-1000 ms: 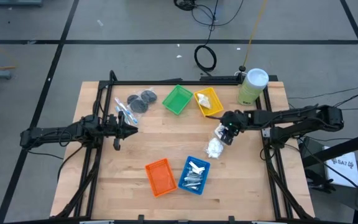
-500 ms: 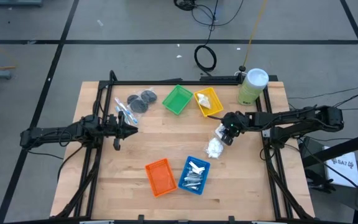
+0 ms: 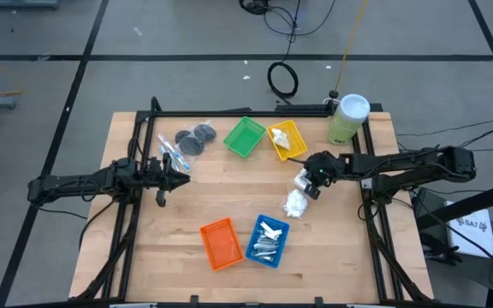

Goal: Pick & Place Travel size toiletries
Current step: Put the white cotton pack into the yellow bin

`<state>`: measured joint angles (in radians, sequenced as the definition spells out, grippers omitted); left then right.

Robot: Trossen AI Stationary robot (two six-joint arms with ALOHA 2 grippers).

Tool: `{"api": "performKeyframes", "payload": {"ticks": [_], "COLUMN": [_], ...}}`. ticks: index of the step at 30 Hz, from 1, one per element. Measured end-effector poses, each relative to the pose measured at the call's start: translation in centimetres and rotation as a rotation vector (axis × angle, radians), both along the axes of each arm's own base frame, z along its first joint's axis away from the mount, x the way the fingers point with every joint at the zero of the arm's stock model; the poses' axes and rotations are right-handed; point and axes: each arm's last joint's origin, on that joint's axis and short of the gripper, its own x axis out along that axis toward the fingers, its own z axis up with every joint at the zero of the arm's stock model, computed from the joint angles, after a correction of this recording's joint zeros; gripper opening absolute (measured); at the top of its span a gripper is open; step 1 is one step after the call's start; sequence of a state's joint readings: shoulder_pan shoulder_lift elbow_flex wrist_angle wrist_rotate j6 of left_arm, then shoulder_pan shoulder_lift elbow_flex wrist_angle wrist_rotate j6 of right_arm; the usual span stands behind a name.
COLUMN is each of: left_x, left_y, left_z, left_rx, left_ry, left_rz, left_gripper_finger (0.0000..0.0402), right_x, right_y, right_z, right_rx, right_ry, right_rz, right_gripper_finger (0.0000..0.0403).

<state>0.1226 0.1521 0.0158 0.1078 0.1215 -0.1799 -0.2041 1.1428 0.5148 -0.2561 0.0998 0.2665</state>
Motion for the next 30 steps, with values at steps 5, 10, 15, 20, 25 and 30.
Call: {"api": "performKeyframes", "payload": {"ticks": [5,10,15,20,25,30], "left_x": [0.0,0.0,0.0,0.0,0.0,0.0], "left_y": [0.0,0.0,0.0,0.0,0.0,0.0], "left_z": [0.0,0.0,0.0,0.0,0.0,0.0], "left_rx": [0.0,0.0,0.0,0.0,0.0,0.0], "left_ry": [0.0,0.0,0.0,0.0,0.0,0.0], "left_rz": [0.0,0.0,0.0,0.0,0.0,0.0], "left_gripper_finger": [0.0044,0.0044,0.0044,0.0044,0.0044,0.0044], "right_x": [0.0,0.2,1.0,1.7,2.1,2.2], "right_y": [0.0,-0.1,-0.6,-2.4,-4.9,-6.9], "right_z": [2.2,4.7,6.5,6.8,5.6,4.3], "right_rx": [-0.058,-0.154,-0.305,-0.399,-0.434,-0.444], "right_ry": [-0.171,-0.377,-0.539,-0.596,-0.546,-0.508], "right_rz": [0.023,0.061,0.052,-0.014,-0.097,-0.166], "right_gripper_finger": [0.0002,0.0001,0.0001,0.0001,0.0,0.0]}}
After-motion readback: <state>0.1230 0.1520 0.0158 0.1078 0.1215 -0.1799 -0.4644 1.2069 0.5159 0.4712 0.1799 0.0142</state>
